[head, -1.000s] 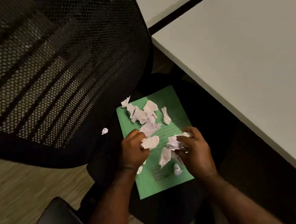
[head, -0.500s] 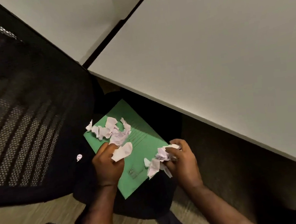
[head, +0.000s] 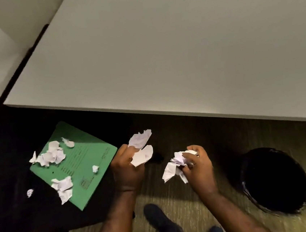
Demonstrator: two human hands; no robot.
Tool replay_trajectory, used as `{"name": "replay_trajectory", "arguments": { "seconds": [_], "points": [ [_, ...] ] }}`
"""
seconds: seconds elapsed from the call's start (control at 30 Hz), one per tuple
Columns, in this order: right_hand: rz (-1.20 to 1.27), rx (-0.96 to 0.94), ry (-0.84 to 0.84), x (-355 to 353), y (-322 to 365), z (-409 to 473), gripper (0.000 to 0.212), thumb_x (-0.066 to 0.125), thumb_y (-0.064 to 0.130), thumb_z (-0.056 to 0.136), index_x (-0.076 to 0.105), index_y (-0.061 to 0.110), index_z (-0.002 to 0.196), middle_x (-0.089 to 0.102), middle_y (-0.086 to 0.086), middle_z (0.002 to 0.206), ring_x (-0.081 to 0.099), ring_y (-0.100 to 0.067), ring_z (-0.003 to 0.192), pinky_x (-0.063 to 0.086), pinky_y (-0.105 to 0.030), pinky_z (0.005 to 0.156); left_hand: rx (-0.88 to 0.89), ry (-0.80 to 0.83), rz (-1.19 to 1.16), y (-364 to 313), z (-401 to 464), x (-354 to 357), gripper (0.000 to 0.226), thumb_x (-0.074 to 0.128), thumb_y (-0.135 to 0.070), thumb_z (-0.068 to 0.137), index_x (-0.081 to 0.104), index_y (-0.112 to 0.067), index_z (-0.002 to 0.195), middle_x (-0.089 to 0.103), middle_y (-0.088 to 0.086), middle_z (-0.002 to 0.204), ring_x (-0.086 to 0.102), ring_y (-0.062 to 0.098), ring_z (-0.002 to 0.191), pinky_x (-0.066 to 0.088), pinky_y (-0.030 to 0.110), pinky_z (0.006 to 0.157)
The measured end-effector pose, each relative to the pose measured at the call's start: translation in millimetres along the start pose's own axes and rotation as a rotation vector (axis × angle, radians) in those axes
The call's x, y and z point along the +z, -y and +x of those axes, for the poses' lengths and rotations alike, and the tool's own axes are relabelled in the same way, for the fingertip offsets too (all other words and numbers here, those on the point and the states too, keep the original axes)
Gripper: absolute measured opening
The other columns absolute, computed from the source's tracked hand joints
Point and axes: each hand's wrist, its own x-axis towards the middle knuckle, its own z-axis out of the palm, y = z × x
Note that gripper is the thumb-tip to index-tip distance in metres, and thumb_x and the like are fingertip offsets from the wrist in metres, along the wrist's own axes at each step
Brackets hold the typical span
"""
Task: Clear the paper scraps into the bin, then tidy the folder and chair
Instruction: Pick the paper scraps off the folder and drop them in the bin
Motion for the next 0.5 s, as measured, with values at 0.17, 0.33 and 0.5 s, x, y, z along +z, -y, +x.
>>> {"name": "replay_trajectory", "arguments": {
  "seconds": [0.17,0.33,0.5],
  "points": [
    [-0.009,0.129,-0.154,-68,-57,-16,0.025,0.078,-0.009,0.064,0.074,0.005,0.084,0.061,-0.015,0.108,0.058,-0.017,0.089,0.043,-0.023,0.074,0.082,0.16,-0.111,-61,-20,63,0.025,0.053,-0.015,0.078,0.063,0.0,0.06,0.054,0.01,0.059,0.045,0.009,0.059,0.027,0.01,0.054],
    [-0.026,0.275,-0.297,-130,-122,-35,0.026,0.077,-0.008,0.065,0.075,0.006,0.087,0.059,-0.01,0.109,0.057,-0.017,0.094,0.041,-0.022,0.079,0.16,0.315,-0.184,-117,-46,133,0.021,0.058,-0.017,0.077,0.065,-0.002,0.065,0.055,0.006,0.062,0.041,-0.001,0.062,0.028,0.009,0.055],
    [-0.053,0.396,-0.436,-177,-186,-58,0.026,0.079,-0.005,0.066,0.076,0.008,0.088,0.059,-0.012,0.109,0.053,-0.013,0.095,0.036,-0.013,0.078,0.247,0.47,-0.262,-170,-79,206,0.015,0.074,-0.01,0.072,0.064,-0.007,0.062,0.052,0.0,0.061,0.041,0.0,0.059,0.029,0.011,0.052]
  ]
}}
